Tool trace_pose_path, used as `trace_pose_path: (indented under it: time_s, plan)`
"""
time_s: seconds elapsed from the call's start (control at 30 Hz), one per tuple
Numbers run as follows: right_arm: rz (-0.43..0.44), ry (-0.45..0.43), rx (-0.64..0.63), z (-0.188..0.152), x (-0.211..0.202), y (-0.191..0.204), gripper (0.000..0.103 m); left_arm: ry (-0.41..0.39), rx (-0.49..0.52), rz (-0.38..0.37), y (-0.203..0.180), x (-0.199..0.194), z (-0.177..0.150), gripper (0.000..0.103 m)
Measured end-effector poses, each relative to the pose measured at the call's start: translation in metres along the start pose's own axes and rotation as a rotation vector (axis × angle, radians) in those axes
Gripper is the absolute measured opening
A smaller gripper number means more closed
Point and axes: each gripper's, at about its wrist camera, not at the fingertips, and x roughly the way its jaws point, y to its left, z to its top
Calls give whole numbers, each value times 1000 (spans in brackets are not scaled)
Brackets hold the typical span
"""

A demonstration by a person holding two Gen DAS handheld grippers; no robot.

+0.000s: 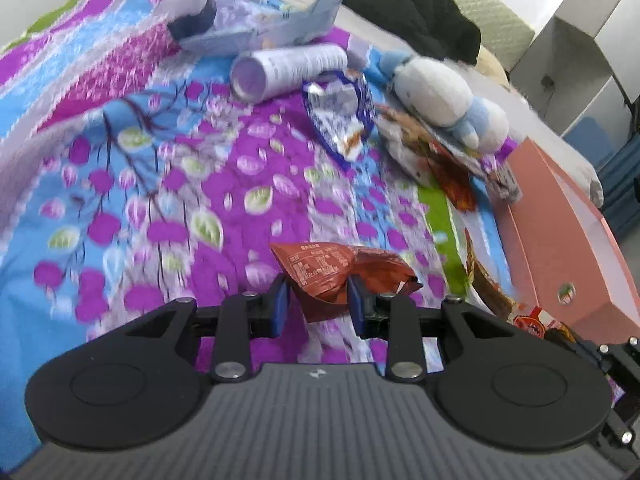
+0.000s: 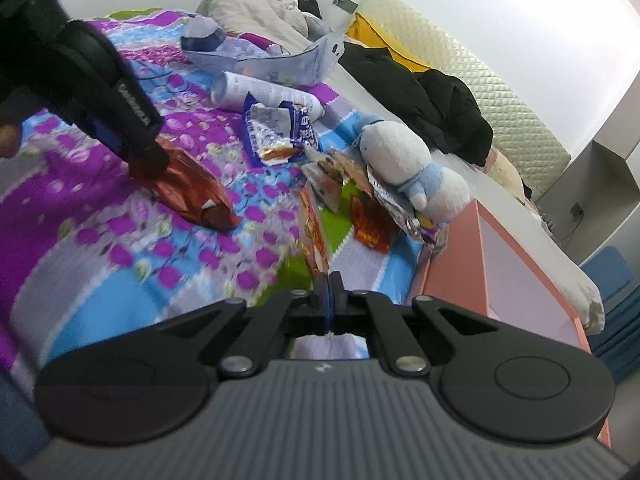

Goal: Organize snacks

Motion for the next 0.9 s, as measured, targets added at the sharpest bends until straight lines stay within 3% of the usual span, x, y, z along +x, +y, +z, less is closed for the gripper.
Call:
trace_pose_path:
  time_s: [0.33,0.6,0.8,0.87,0.9]
  plan:
    - [14,50,17,-24,-28,13,3,130,35,-39,-17,-12,-26,37]
    - [59,78,169,-35,-26,2,6,180,98,-37,-30,-14,-28,38]
    - [177,92,302,-43,-19,-7,12,186,114,-17,-34,-21,-22,66]
    - [207,98,344,-45,-17,-9,22,184,125,-9,-34,-25,-21,71]
    - [216,105,367,-46,-16,-10,41,185,131,-11,-34,-27,-20,75]
